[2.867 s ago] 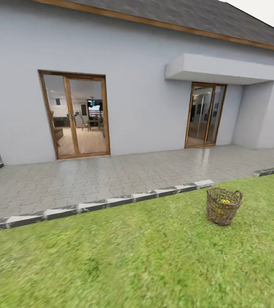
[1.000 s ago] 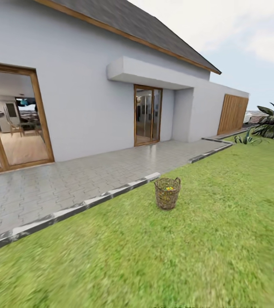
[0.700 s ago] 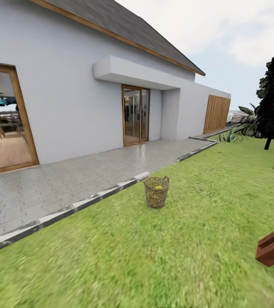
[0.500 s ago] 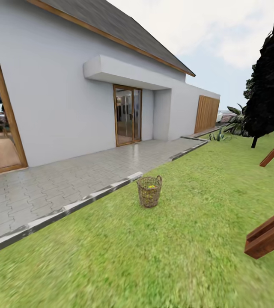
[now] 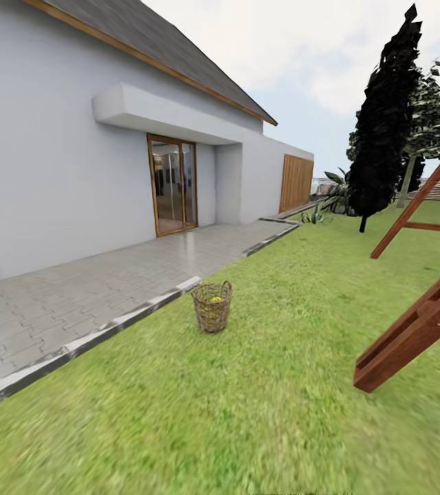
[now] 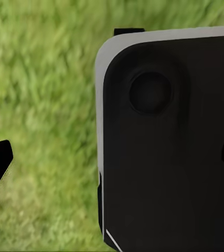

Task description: Take the three Easter eggs out of the wicker basket on the lawn in the garden, then place them on the lawn next to a single tree (choose any tree) so that all three eggs are next to the same tree and none are left in the basket.

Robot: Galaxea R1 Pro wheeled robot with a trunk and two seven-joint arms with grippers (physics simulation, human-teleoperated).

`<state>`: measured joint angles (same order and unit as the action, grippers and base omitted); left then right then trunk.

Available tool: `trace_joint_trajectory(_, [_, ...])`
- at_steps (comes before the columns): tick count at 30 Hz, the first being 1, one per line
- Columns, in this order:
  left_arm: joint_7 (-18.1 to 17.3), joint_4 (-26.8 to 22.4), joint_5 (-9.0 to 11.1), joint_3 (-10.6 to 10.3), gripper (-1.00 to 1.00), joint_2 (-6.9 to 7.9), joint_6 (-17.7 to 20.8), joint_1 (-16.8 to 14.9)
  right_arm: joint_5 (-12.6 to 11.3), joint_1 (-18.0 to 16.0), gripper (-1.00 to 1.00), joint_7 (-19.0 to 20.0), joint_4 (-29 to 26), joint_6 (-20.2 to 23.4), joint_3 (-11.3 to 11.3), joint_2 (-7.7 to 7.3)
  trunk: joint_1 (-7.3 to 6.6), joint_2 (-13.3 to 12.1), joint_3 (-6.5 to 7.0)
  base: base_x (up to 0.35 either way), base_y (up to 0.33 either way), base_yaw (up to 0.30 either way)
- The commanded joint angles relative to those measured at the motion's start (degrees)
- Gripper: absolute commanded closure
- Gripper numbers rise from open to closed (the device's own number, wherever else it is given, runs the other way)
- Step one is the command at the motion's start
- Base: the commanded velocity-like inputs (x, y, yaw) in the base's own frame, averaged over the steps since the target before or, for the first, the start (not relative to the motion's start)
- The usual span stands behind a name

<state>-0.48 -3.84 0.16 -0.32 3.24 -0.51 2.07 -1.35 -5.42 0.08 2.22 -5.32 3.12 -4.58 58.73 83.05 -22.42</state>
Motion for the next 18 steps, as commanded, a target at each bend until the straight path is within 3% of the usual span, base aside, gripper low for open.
trace_joint_trajectory(1, [-0.05,-0.11,0.02,-0.03,-1.0,0.01,-0.04,0.04,-0.14,-0.11,-1.0,0.01,0.24,-0.39,0.31,0.01,0.0,0.03,-0.05,0.0,0.0,-0.22])
trace_joint_trajectory(6, [-0.11,-0.11,-0.04,-0.03,-1.0,-0.05,0.18,0.04,-0.14,-0.06,-1.0,-0.14,0.24,-0.39,0.31,0.01,0.0,0.03,-0.05,0.095,0.0,-0.072])
trace_joint_trajectory(18, [-0.14,-0.19,0.03,-0.1,-1.0,-0.35,0.36,0.04,-0.02,-0.1,-1.0,-0.39,0.24,-0.4,0.4,0.18,0.0,0.03,-0.05,0.327,0.0,-0.003])
